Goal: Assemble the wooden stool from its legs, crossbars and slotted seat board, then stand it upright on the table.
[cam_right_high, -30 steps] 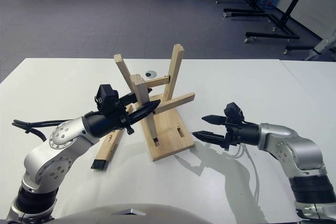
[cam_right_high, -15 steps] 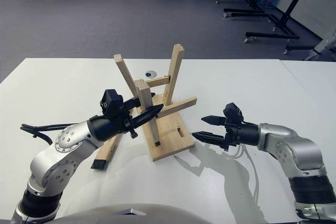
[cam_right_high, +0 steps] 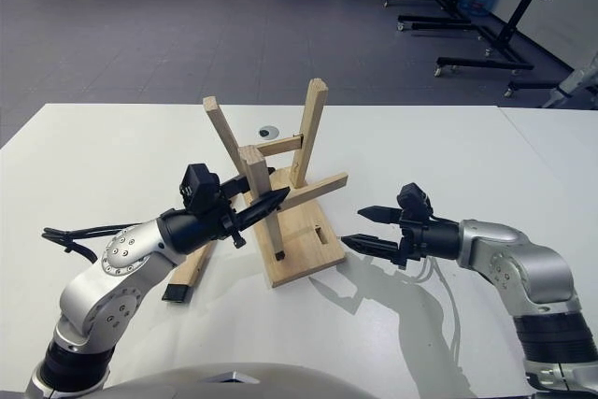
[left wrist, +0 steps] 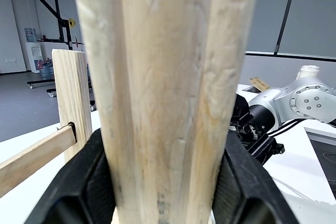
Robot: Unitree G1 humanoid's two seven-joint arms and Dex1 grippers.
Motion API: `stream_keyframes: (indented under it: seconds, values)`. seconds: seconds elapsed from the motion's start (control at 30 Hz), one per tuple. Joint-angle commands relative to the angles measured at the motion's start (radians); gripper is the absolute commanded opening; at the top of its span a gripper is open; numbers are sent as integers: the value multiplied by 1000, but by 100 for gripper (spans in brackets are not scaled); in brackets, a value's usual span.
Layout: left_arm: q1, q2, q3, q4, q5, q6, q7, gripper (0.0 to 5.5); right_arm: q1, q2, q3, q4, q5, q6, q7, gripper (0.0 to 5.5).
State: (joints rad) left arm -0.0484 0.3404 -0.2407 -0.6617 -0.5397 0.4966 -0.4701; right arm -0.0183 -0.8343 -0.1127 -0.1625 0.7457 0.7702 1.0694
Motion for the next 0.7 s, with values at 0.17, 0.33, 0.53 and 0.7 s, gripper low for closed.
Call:
stream_keyframes:
  seconds: [0.17, 0.33, 0.53, 0.7]
  values:
    - [13, 19, -14, 12, 21, -7, -34, 206, -6, 2, -6, -3, -2, 16, 0, 540]
    - [1, 36, 1, 14, 21, -7, -58, 206, -6, 8, -5, -4, -3, 16, 1, 540]
    - [-10, 46, 12, 18, 17, -2, -73, 206, -4, 14, -3, -7, -3, 15, 1, 540]
    - [-38, 53, 34, 38, 3, 3, -91, 206, -3, 19, -2, -8, -6, 15, -1, 540]
